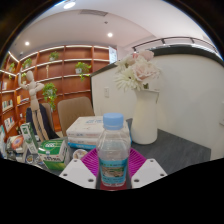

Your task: Pour water

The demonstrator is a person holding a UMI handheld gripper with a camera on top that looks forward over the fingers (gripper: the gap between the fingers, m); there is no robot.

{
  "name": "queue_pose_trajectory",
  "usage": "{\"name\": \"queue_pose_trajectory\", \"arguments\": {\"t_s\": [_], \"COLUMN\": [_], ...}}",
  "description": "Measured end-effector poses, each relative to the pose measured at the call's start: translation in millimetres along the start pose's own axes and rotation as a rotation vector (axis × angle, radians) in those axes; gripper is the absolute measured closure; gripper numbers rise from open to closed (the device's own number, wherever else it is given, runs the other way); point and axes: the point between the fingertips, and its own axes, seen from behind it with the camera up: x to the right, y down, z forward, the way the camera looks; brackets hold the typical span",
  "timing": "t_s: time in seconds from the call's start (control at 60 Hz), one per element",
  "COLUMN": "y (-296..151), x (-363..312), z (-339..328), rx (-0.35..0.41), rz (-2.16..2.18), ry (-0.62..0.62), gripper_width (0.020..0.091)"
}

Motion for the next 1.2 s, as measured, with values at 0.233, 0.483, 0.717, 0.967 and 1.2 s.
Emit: {"name": "queue_pose_trajectory", "arguments": {"t_s": [0.233,0.483,0.717,0.967,1.2], "y": [6,17,26,-10,-35], "x": [-5,2,2,-3,-31], "z": [1,-13,-94,-206,-274], "rx": [0.007,-0.039,-0.016,0.075,0.118], "rz": [-0.055,-0.050,-0.003,-0.060,-0.124], "ry": [-0.027,-0.018,-0.095,-0.176,-0.299], "gripper_width": [0.0712,0.0237,0.0245,0.0245,0.0257]}}
